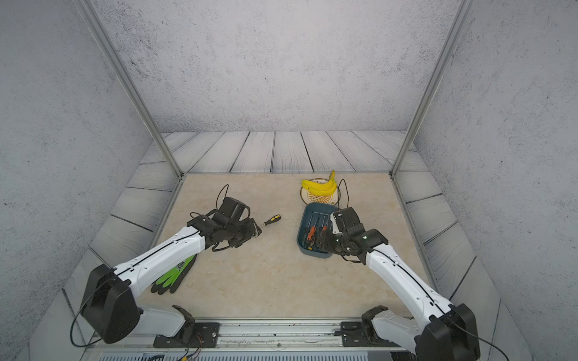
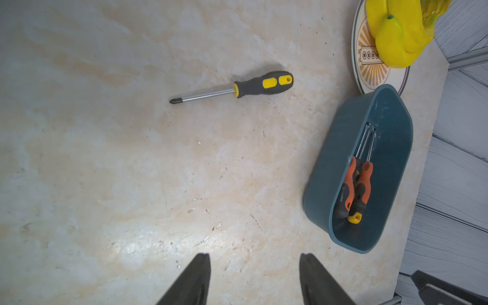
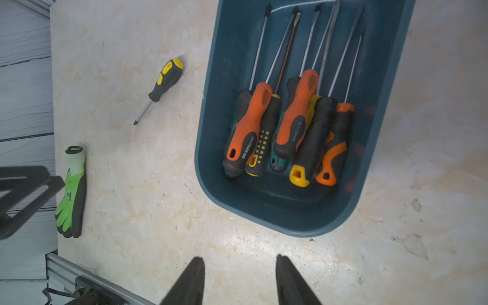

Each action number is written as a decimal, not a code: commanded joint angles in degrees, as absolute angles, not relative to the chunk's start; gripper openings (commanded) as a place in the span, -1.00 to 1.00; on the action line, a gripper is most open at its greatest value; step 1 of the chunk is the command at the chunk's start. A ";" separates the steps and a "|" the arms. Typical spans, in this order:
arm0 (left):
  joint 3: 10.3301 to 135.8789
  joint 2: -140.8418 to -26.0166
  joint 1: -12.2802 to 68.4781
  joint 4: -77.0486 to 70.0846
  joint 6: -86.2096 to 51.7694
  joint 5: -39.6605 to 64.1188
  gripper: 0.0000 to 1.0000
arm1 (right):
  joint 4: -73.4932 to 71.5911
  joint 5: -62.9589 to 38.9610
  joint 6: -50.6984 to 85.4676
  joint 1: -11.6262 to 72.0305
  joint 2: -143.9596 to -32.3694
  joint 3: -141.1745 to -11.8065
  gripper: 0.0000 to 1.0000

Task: Put the screwdriver on the desktop into the storage box
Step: Place the screwdriver in the storage box, then pick up the screwdriver from the center of the board.

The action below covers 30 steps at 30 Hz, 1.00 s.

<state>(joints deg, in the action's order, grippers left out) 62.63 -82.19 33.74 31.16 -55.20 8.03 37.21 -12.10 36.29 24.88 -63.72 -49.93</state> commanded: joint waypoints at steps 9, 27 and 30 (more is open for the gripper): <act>74.89 -96.80 29.00 31.97 -41.87 10.78 0.00 | 38.95 -12.30 34.46 24.71 -61.26 -47.63 -0.04; 90.38 -118.23 22.08 31.84 -20.76 26.01 0.09 | 41.11 -11.34 33.18 24.68 -60.11 -46.81 -0.04; 92.21 -120.19 22.02 32.78 -18.60 25.59 0.11 | 41.05 -11.42 33.21 24.70 -60.10 -46.51 -0.04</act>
